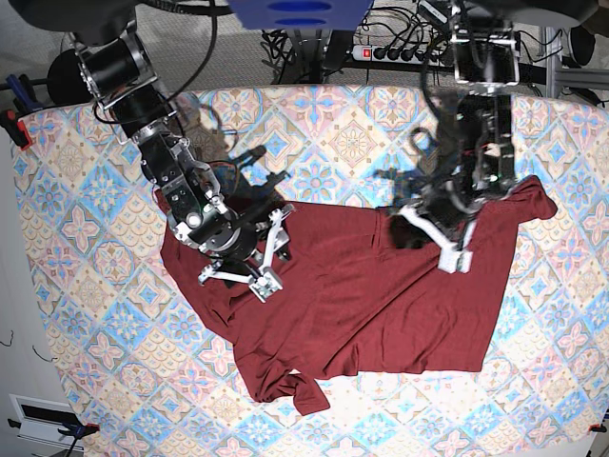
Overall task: Layout the t-shirt on the table in an organized manner, then fold the t-shirt properly
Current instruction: 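Release the shirt and move both grippers onto its body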
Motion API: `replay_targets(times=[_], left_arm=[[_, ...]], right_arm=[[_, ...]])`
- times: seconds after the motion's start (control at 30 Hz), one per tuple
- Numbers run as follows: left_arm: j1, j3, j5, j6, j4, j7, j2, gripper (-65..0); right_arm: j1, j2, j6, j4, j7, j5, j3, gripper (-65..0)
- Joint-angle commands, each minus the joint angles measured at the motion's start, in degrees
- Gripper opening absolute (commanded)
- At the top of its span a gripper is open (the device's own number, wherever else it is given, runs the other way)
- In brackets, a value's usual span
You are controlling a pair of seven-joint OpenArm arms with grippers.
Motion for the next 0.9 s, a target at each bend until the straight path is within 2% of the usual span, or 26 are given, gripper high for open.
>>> replay_targets(times=[0.0,0.07,0.13,0.3,0.47,0.53,0.63,0.67,0.73,0.87], left_arm=[[-0.8,-0.4,-0.3,-0.3,0.8,-0.9,-0.5,-37.3],[-1.0,-0.3,-0.3,-0.3,0.7,-0.9,-0.3,-28.4],[-1.2,1.0,-0.3,-0.3,-0.6,-1.0,0.0,-24.4],[-3.7,4.1,-0.3,-0.3,-8.4,-1.4,0.1,-25.3],[-4.9,5.5,-0.3,-0.3,-9.9,-1.4,1.1,-26.4],[-4.9,5.5,-0.3,-0.3,-10.4,-1.4,1.1,-35.8],[-5.0,5.3,0.4,-0.2,-11.0,-1.4,1.0,-63.0],[-5.0,5.2,1.6,-0.2,-11.1,-1.2,1.0,-65.0],[-4.8,5.2,3.9,0.6,-11.1,-1.0,0.9,-65.0],[-4.7,5.1,4.4,1.0,-10.8,-1.0,0.2,-65.0]], right_arm=[[1.5,-0.2,-0.1,1.0,1.2,0.3,0.5,-34.7],[1.5,-0.2,-0.1,1.0,1.2,0.3,0.5,-34.7],[1.5,-0.2,-0.1,1.0,1.2,0.3,0.5,-34.7],[1.4,-0.2,-0.1,1.0,1.2,0.3,0.4,-34.7],[1.4,-0.2,-0.1,1.0,1.2,0.3,0.3,-34.7],[1.4,-0.2,-0.1,1.0,1.2,0.3,0.3,-34.7],[1.4,-0.2,-0.1,1.0,1.2,0.3,0.2,-34.7],[1.4,-0.2,-0.1,1.0,1.2,0.3,0.2,-34.7],[1.4,-0.2,-0.1,1.0,1.2,0.3,0.1,-34.7],[0.2,-0.1,-0.1,1.3,1.2,0.3,-2.8,-34.7]])
